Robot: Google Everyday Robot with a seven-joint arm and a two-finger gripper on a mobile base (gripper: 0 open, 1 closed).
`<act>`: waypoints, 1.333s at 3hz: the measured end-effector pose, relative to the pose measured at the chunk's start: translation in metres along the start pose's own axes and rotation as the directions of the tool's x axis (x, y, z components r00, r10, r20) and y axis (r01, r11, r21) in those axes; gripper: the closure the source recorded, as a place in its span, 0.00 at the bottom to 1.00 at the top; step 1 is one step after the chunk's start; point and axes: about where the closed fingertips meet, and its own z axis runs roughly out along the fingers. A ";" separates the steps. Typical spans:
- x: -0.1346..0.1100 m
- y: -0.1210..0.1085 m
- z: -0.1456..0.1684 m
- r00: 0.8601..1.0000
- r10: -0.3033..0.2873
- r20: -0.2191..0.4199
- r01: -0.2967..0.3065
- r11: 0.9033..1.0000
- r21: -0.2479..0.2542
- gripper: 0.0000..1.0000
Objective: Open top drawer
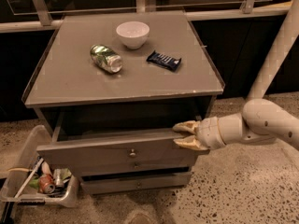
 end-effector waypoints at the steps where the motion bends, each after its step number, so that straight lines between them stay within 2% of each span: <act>1: 0.000 -0.001 0.001 1.000 0.003 0.001 -0.003 1.000 -0.002 0.35; 2: 0.004 0.000 -0.001 1.000 0.017 0.000 -0.017 1.000 -0.004 0.13; 3: 0.004 0.000 0.000 1.000 0.018 0.000 -0.018 1.000 -0.005 0.00; 4: 0.004 0.001 0.000 1.000 0.018 0.000 -0.018 1.000 -0.005 0.00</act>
Offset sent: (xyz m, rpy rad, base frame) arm -0.0176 -0.0302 -0.0772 0.0415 0.1554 -0.0631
